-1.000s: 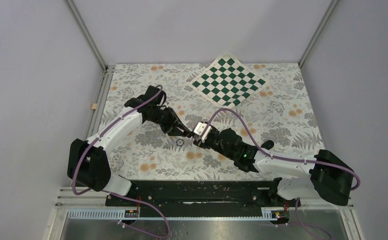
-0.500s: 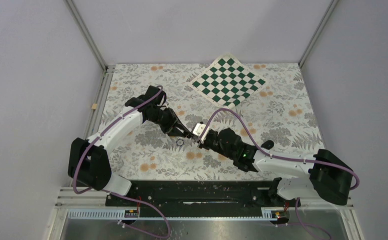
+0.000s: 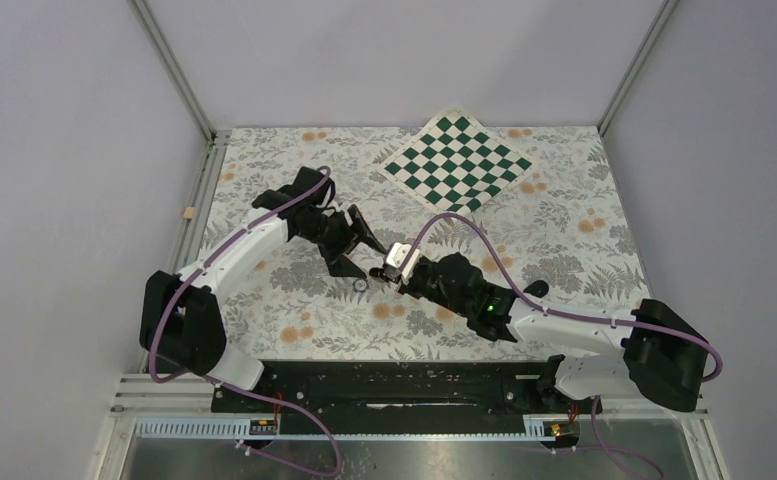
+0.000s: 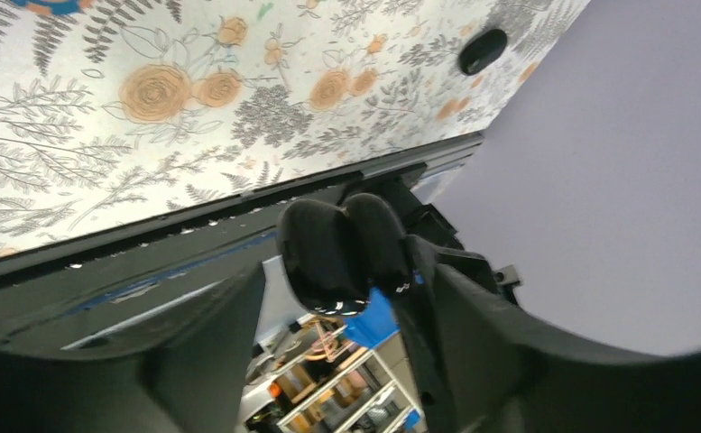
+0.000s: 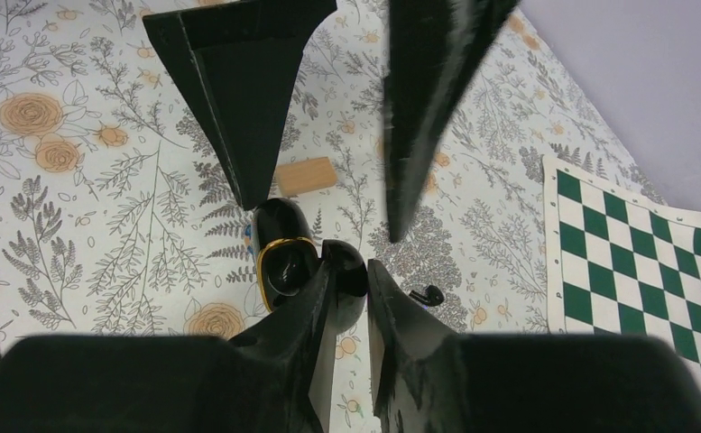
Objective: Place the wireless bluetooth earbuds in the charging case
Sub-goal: Pass from the left arm to the right, then pass from the right arm to the left
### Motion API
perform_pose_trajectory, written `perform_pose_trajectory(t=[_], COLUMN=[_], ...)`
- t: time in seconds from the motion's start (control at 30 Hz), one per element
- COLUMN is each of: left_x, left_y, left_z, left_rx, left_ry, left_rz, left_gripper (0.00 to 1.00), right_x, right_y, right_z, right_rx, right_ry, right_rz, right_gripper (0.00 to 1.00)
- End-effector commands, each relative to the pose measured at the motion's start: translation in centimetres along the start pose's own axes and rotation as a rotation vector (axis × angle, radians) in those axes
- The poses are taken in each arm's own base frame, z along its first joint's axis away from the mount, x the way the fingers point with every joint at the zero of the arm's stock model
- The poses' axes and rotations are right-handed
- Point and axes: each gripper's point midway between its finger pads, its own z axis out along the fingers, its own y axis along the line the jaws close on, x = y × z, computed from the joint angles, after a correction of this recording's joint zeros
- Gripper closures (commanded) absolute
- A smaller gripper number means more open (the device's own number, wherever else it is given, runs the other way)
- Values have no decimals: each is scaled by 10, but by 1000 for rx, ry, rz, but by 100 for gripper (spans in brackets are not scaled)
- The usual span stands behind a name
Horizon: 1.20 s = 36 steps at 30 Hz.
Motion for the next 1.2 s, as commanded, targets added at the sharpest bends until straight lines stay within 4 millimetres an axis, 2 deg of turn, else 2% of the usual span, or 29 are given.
perform_pose_trajectory(t=[0.0, 0.07, 0.1, 0.3, 0.47, 0.57, 0.6, 0.63, 0.8, 0.83, 0.9, 0.97, 1.07, 1.17], left_x=[-1, -2, -2, -10, -23, -30, -32, -29, -29, -23, -8, 4, 24, 31], left_y=[-32, -36, -38, -42, -39, -43, -48, -55, -64, -68, -71, -69, -72, -75], left_z=[-19, -22, -23, -33, -43, -52, -56, -64, -91, -95, -92, -81, -60, -47], left_rx=[102, 110, 112, 133, 140, 169, 199, 251, 370, 392, 404, 382, 383, 388], left_ry=[-41, -56, -61, -92, -144, -236, -277, -322, -535, -536, -479, -447, -422, -464], left_rz=[108, 119, 126, 137, 154, 253, 298, 359, 528, 609, 737, 815, 896, 910], left_gripper=[16, 3, 2, 1, 1, 4, 6, 7, 9, 8, 5, 3, 1, 1], right_x=[-33, -31, -31, -24, -23, -21, -14, -20, -14, -14, -11, -13, -15, -20], right_y=[-7, -8, -9, -17, -33, -44, -46, -53, -62, -64, -64, -62, -58, -55], right_z=[-2, -4, -4, -14, -30, -41, -47, -53, -75, -78, -87, -89, -92, -94], right_rx=[3, 8, 15, 54, 130, 194, 218, 243, 298, 308, 312, 306, 297, 286], right_ry=[-75, -61, -57, 14, 98, 191, 252, 284, 484, 513, 576, 611, 678, 707], right_rz=[48, 52, 58, 86, 146, 205, 225, 246, 373, 403, 465, 543, 629, 663], right_gripper=[100, 100, 100, 100, 100, 100, 100, 100, 100, 100, 100, 100, 100, 100])
